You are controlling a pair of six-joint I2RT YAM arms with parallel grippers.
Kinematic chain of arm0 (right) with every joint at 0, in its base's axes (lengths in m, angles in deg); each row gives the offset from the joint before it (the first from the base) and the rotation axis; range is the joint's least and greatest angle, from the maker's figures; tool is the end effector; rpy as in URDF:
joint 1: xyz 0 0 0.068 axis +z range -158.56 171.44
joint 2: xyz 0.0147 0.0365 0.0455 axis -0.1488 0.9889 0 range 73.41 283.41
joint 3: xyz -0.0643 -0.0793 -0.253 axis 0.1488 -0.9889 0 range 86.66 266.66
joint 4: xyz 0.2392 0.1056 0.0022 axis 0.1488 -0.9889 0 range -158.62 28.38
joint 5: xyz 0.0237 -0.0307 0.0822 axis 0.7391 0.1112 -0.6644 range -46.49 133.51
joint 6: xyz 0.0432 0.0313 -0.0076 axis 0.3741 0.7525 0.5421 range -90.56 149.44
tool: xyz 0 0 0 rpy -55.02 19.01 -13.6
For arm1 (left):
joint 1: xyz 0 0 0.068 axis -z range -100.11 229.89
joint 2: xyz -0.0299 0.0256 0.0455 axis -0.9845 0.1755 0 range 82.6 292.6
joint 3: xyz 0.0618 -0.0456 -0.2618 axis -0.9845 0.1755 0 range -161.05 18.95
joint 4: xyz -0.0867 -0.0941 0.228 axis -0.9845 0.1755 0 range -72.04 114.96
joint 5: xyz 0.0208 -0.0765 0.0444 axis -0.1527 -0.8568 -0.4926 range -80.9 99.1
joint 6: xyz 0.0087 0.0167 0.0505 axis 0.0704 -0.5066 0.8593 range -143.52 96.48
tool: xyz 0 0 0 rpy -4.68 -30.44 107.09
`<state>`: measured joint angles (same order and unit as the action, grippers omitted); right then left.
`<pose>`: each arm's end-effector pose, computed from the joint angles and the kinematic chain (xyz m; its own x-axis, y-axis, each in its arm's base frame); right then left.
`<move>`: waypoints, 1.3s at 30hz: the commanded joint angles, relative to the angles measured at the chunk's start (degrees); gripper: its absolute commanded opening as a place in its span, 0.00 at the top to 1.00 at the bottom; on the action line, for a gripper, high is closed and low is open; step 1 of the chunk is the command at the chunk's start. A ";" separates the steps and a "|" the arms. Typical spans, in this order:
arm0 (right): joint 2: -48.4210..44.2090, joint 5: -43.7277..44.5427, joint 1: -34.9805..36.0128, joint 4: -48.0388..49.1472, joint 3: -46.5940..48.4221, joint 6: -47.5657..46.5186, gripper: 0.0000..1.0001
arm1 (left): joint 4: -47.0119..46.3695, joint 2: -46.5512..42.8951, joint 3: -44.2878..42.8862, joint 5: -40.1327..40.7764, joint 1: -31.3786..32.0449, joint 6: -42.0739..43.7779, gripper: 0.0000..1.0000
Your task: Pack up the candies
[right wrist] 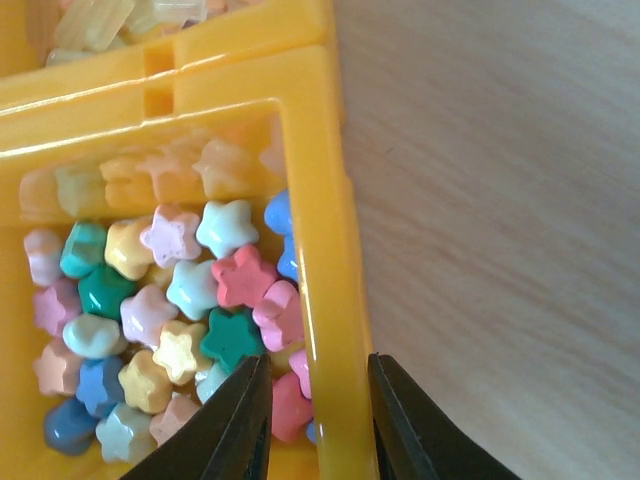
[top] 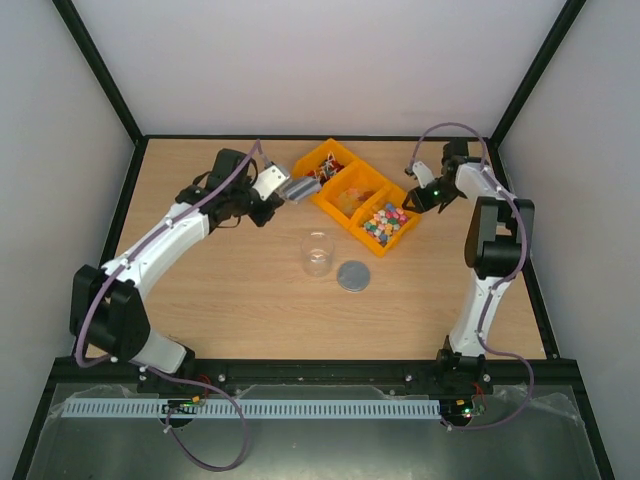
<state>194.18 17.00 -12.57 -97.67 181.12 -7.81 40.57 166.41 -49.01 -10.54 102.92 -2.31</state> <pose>0.4504 -0.0156 0.1918 -0.6164 -0.4998 -0.6085 -0.6495 0.7596 0.0340 0.2969 -0.1392 0.3000 -0.3127 0.5031 -0.8057 0.7764 0.6240 0.0884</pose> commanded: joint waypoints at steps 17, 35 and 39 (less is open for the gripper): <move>-12.38 -0.96 9.99 7.98 -16.56 -2.11 0.79 | 8.06 5.22 -6.40 8.65 -3.88 -1.17 0.98; -16.29 -2.95 14.32 5.21 -22.19 -9.64 0.82 | 10.21 1.57 -3.02 8.01 -4.61 -0.26 0.98; -17.88 -3.09 14.73 4.96 -24.15 -9.56 0.81 | 13.55 0.65 -3.61 7.41 -4.68 1.73 0.98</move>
<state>179.58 16.85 1.18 -89.12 159.11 -14.94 50.25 169.67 -52.33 -2.40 98.57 -2.60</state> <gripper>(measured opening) 0.186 0.075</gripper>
